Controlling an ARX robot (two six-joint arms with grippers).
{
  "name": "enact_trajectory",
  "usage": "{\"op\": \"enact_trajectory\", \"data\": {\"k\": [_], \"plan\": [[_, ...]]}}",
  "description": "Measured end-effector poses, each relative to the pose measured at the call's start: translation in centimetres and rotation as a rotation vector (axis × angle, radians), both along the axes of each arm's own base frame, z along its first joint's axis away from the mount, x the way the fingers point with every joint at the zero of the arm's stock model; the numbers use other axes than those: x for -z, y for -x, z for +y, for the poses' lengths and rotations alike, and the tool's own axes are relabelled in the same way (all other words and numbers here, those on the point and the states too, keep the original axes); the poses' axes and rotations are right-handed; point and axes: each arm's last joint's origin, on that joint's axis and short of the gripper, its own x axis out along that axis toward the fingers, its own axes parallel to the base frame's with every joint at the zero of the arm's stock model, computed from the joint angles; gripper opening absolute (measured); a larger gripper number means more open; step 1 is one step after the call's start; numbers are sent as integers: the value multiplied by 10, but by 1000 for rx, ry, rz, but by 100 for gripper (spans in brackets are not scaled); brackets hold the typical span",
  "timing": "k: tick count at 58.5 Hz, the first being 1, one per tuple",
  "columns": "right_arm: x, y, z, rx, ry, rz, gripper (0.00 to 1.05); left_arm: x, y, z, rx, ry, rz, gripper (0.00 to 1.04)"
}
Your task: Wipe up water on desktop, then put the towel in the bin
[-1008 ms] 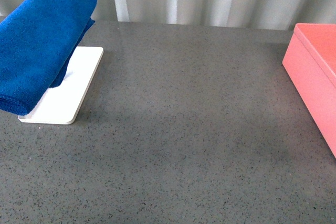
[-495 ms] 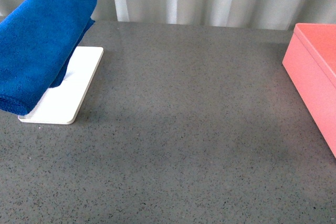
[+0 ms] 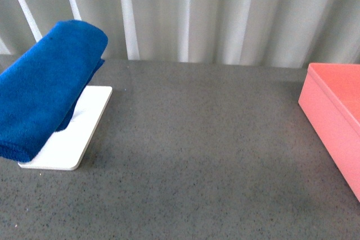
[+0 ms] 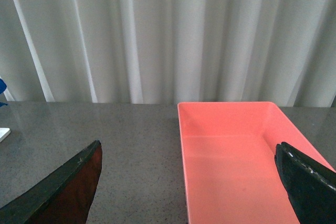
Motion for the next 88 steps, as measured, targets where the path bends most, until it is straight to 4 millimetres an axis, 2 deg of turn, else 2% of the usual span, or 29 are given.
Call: {"op": "enact_trajectory", "data": {"k": [32, 39, 44, 52, 58, 61, 70, 75, 82, 88], "plan": [[0, 0, 0, 0, 0, 0, 98, 0, 0, 0, -5, 0, 2, 98], [0, 0, 0, 0, 0, 0, 98, 6, -6, -2, -161, 103, 252, 98], [0, 0, 0, -1, 0, 0, 98, 2, -17, -2, -126, 165, 288, 98], [0, 0, 0, 0, 0, 0, 98, -39, -54, 5, -85, 202, 183, 98], [0, 0, 0, 0, 0, 0, 98, -71, -98, 8, -12, 147, 140, 98], [0, 0, 0, 0, 0, 0, 98, -79, -120, 8, 32, 120, 184, 98], [0, 0, 0, 0, 0, 0, 98, -89, -184, 7, 83, 36, 339, 98], [0, 0, 0, 0, 0, 0, 98, -95, -219, 7, 144, 57, 409, 98], [0, 0, 0, 0, 0, 0, 98, -97, -258, 8, 146, 61, 472, 98], [0, 0, 0, 0, 0, 0, 98, -89, -287, 10, 139, 40, 511, 98]]}}
